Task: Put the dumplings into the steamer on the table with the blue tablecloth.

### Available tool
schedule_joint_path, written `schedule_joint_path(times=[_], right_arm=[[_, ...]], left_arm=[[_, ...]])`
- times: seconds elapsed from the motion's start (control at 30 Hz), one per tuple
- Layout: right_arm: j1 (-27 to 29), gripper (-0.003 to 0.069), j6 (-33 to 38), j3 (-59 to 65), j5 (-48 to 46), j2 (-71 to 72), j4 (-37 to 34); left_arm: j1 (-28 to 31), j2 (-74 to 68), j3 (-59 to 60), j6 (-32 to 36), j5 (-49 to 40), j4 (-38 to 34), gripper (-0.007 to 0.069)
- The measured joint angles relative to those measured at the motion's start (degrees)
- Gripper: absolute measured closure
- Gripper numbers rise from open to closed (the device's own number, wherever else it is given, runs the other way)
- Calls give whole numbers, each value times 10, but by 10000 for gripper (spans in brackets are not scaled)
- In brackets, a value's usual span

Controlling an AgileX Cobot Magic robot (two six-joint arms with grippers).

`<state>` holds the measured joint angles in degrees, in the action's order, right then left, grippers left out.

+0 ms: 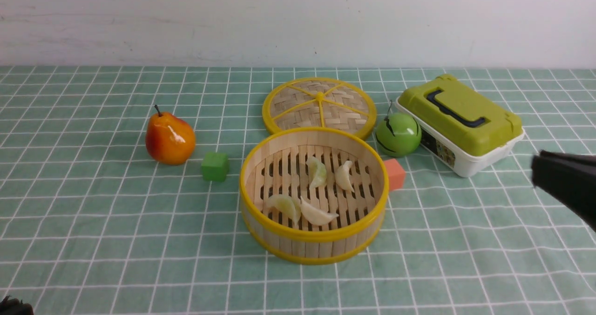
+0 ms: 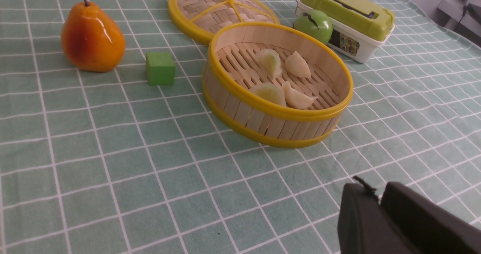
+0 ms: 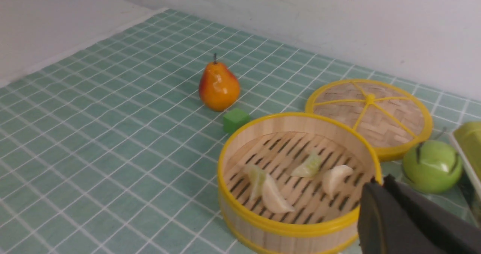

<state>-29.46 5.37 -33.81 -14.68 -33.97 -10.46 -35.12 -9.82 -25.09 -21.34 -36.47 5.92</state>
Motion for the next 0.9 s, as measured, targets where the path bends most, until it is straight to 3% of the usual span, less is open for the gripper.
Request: schedule_joint_path(times=[0.13,0.17,0.33,0.43,0.53,0.9], right_arm=[[101,680,-12,120,52,115,1],[107,680,-13,126,53,121,3],[255,680,-61,258,53,265,58],[305,680,-99,308,36,314,81],[329,680,-127,347,12,343,88],[330,680,-134,349,-67,345,105]], left_arm=[[0,0,0,0,-1,0,544],[0,0,0,0,-1,0,544],[0,0,0,0,-1,0,538],[0,0,0,-1,-2,0,534],[0,0,0,-1,-2,0,533],[0,0,0,-1,-2,0,523]])
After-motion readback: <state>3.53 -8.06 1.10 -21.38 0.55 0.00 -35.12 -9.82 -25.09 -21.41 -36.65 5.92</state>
